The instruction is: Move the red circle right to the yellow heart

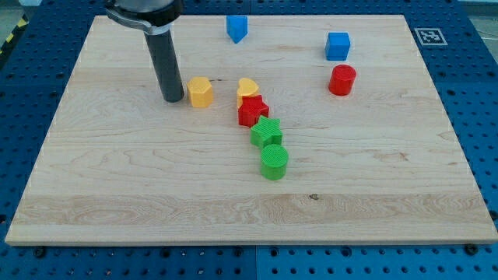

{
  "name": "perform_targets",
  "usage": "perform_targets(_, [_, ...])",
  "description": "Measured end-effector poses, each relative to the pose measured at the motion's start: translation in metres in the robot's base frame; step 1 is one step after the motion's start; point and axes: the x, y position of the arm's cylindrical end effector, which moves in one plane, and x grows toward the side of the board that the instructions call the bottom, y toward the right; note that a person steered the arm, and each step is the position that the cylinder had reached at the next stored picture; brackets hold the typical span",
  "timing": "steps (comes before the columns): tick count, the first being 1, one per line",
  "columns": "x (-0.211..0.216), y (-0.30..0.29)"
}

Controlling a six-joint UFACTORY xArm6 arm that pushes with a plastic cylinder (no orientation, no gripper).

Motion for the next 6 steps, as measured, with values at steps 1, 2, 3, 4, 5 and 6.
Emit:
perform_targets(1, [0.000,0.006])
perform_targets(2, [0.000,0.022])
perform_targets(3, [-0.001,0.021])
perform_targets(4, [-0.035,0.004])
perform_targets(5, [-0.048,0.007])
perform_targets(6, [-0.073,0.034])
